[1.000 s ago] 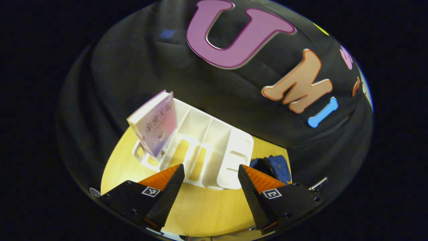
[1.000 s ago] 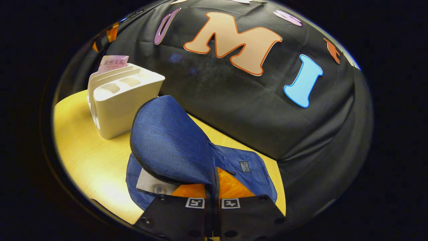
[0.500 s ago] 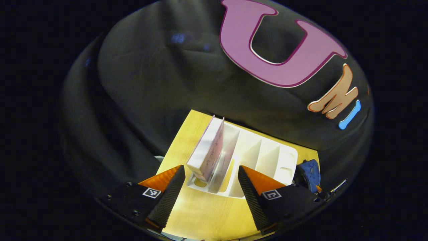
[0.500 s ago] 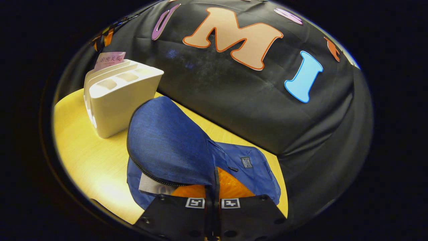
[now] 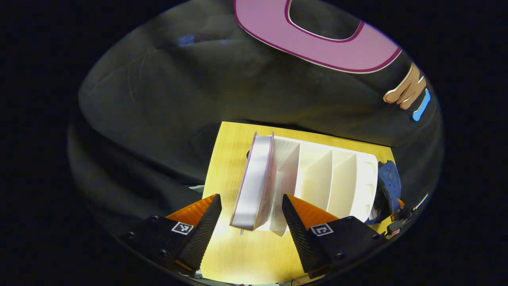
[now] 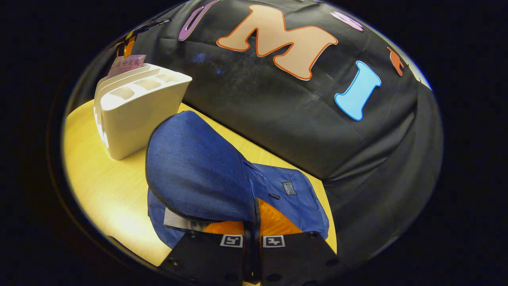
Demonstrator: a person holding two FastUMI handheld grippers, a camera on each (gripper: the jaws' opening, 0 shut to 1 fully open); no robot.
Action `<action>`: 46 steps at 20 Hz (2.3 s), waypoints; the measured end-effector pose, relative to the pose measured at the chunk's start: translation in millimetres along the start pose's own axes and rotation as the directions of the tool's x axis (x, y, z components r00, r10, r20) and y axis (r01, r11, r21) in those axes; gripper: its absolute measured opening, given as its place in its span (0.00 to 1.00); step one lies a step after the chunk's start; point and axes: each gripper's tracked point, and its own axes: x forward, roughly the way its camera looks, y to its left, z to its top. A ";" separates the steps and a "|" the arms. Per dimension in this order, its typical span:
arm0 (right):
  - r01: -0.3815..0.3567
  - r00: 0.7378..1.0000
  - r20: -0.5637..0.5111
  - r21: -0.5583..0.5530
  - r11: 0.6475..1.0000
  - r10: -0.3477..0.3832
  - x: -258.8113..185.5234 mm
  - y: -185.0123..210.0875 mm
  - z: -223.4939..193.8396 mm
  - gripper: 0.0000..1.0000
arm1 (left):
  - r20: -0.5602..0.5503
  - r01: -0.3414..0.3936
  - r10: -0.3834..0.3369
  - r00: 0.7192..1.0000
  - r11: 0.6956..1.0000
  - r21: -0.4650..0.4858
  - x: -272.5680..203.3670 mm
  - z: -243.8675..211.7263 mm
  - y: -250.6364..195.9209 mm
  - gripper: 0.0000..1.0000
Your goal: Open the schoolbag, grab two books from the bookshelf and put them into the schoolbag.
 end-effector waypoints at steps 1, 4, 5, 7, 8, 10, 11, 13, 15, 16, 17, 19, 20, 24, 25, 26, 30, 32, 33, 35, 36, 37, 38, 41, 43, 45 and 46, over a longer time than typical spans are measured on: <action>0.004 1.000 -0.003 0.000 1.000 -0.004 -0.1 0.2 -1.5 0.04 | -0.011 0.004 -0.004 1.000 1.000 0.011 6.0 -0.2 -2.1 0.90; 0.018 1.000 -0.006 -0.008 1.000 -0.018 -5.4 1.1 -2.6 0.02 | -0.045 0.022 -0.020 0.999 0.999 0.037 20.3 -0.1 -11.0 0.88; 0.021 1.000 -0.007 -0.011 1.000 -0.021 -7.3 1.9 -3.9 0.04 | -0.059 0.026 -0.024 0.998 0.999 0.045 26.1 -1.4 -12.7 0.87; 0.025 1.000 -0.010 -0.021 0.999 -0.025 -7.6 3.2 -4.6 0.04 | -0.097 0.040 -0.034 0.995 0.997 0.059 31.4 -5.8 -18.6 0.82; 0.026 1.000 -0.009 -0.025 0.999 -0.027 -7.9 3.9 -3.7 0.04 | -0.113 0.041 -0.033 0.993 0.997 0.065 35.9 -7.7 -22.0 0.79; 0.030 0.999 -0.012 -0.026 0.999 -0.030 -7.9 4.0 -3.6 0.04 | -0.143 0.028 -0.017 0.990 0.997 0.074 44.1 -11.9 -21.6 0.67; 0.033 0.999 -0.012 -0.023 0.999 -0.033 -8.0 4.5 -3.9 0.06 | -0.168 0.031 -0.018 0.986 0.997 0.074 45.7 -15.1 -23.7 0.62; 0.038 0.999 -0.013 -0.020 0.999 -0.038 -9.2 4.4 -4.5 0.04 | -0.183 0.038 -0.023 0.983 0.996 0.078 53.4 -17.3 -26.8 0.62; 0.040 0.999 -0.014 -0.023 0.999 -0.040 -9.8 5.2 -5.7 0.02 | -0.191 0.036 -0.021 0.981 0.996 0.076 56.8 -19.0 -30.2 0.57; 0.041 0.999 -0.015 -0.026 0.999 -0.042 -9.9 5.5 -5.3 0.02 | -0.199 0.038 -0.023 0.980 0.997 0.071 60.6 -20.6 -33.9 0.53; 0.042 0.999 -0.015 -0.026 0.999 -0.043 -10.2 5.9 -5.6 0.04 | -0.213 0.039 -0.025 0.977 0.997 0.061 60.8 -22.7 -36.2 0.45; 0.043 0.999 -0.015 -0.015 0.999 -0.043 -11.4 6.2 -6.4 0.04 | -0.235 0.019 -0.005 0.972 0.998 0.059 62.5 -26.6 -37.2 0.41; 0.041 0.999 -0.017 -0.010 0.999 -0.042 -11.8 6.9 -6.9 0.06 | -0.240 0.008 0.004 0.971 0.999 0.052 60.6 -26.5 -38.8 0.40; 0.033 0.999 -0.015 -0.007 0.999 -0.034 -14.0 6.1 -9.2 0.04 | -0.255 -0.048 0.043 0.966 0.999 -0.011 58.7 -36.1 -35.4 0.37; 0.030 0.999 -0.014 -0.009 1.000 -0.030 -13.2 6.7 -9.5 0.04 | -0.267 -0.063 0.053 0.962 0.998 -0.027 54.3 -41.0 -33.4 0.36; 0.027 1.000 -0.013 -0.012 1.000 -0.027 -13.9 6.5 -9.7 0.04 | -0.274 -0.084 0.068 0.959 0.995 -0.050 49.3 -43.8 -31.6 0.36; 0.013 1.000 -0.009 -0.020 1.000 -0.013 -14.3 8.1 -11.4 0.06 | -0.318 -0.149 0.106 0.942 0.982 -0.113 9.0 -58.0 -33.3 0.36; 0.002 1.000 -0.006 -0.017 1.000 -0.003 -13.7 8.5 -12.5 0.06 | -0.327 -0.157 0.105 0.939 0.978 -0.137 -12.4 -64.0 -35.3 0.37; -0.003 1.000 -0.004 -0.016 1.000 0.003 -14.1 8.7 -12.7 0.04 | -0.331 -0.158 0.104 0.938 0.977 -0.141 -23.8 -65.9 -34.5 0.38; -0.013 1.000 -0.002 -0.018 1.000 0.013 -14.3 9.0 -13.1 0.04 | -0.326 -0.161 0.108 0.939 0.977 -0.142 -49.6 -67.7 -35.4 0.36; -0.017 1.000 -0.001 -0.017 1.000 0.017 -14.3 9.3 -13.9 0.04 | -0.318 -0.164 0.112 0.942 0.976 -0.143 -61.9 -67.2 -35.8 0.35; -0.022 1.000 0.000 -0.017 1.000 0.022 -14.2 9.5 -13.8 0.04 | -0.311 -0.169 0.117 0.943 0.975 -0.146 -73.9 -68.5 -35.9 0.37; -0.028 1.000 0.002 -0.018 0.999 0.028 -14.6 9.9 -14.2 0.06 | -0.307 -0.175 0.122 0.944 0.973 -0.151 -86.9 -69.9 -37.7 0.36; -0.044 0.999 0.006 -0.021 0.999 0.044 -14.6 10.4 -14.9 0.06 | -0.288 -0.176 0.123 0.950 0.970 -0.165 -119.0 -78.2 -44.3 0.36; -0.050 0.999 0.010 -0.015 0.999 0.050 -15.6 10.6 -15.3 0.06 | -0.267 -0.159 0.111 0.957 0.973 -0.165 -140.6 -83.4 -56.3 0.36; -0.054 0.998 0.014 -0.001 0.999 0.054 -16.3 9.1 -15.8 0.06 | -0.247 -0.141 0.099 0.964 0.978 -0.156 -157.4 -89.8 -71.9 0.36; -0.056 0.998 0.016 0.006 0.998 0.056 -16.7 7.9 -15.6 0.04 | -0.240 -0.129 0.091 0.967 0.981 -0.146 -164.7 -92.9 -80.7 0.37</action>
